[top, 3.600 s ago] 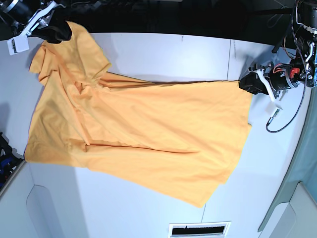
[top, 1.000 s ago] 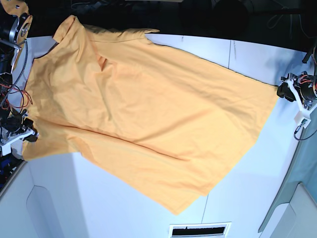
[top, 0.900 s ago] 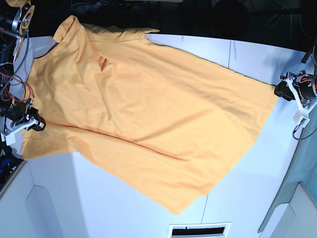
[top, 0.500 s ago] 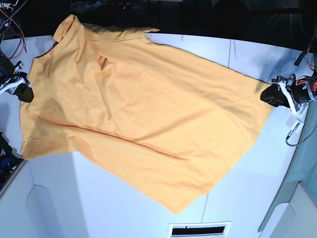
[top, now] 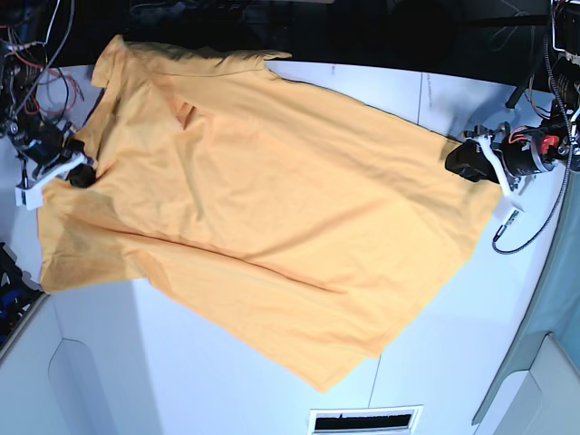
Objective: Layout the t-shirt on the table in an organized manner, then fold the t-shirt properly
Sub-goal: 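Pull the shirt with both grippers to straighten it on the table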
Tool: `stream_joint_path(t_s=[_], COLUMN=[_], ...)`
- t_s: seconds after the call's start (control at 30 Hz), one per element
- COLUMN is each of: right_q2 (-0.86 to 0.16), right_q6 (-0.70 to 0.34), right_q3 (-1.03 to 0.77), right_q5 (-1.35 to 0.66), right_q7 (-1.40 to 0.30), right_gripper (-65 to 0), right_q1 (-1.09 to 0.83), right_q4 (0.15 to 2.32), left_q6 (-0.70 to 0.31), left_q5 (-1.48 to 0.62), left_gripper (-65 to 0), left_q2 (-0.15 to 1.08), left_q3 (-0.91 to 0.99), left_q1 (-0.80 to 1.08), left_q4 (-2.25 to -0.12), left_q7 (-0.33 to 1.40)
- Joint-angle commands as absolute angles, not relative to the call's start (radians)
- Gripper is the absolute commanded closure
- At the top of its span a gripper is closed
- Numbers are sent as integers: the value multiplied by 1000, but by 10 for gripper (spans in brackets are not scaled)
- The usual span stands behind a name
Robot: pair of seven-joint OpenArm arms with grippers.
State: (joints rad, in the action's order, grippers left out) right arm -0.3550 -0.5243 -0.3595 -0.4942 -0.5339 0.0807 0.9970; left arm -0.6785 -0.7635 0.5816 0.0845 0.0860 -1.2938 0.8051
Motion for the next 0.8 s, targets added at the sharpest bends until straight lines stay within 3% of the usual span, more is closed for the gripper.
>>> stream_joint_path(t_s=[0.0,0.4,0.6,0.77], right_q2=[-366,-365,-369,-380], right_q6=[-492,-476,-489,-514], right_q3=[-353,-353,-353,-354], right_q5=[-439,-315,-357,-552], right_q7=[-570,-513,-538,-749], right_gripper=[0,0,0,0], right_q1=[118,542,595,522], right_q4=[950,728,733,822], left_q6=[-686,-686,-686,-697], left_q5=[-781,-842,-870,-879], left_gripper=[-273,-273,-273,-272], left_q2=[599,598,599,599], left_q3=[93,93,93,93], left_q1=[73,72,64,47], left_q4=[-1308,-1308,-1308,-1309], left_q7=[798,825,824,823])
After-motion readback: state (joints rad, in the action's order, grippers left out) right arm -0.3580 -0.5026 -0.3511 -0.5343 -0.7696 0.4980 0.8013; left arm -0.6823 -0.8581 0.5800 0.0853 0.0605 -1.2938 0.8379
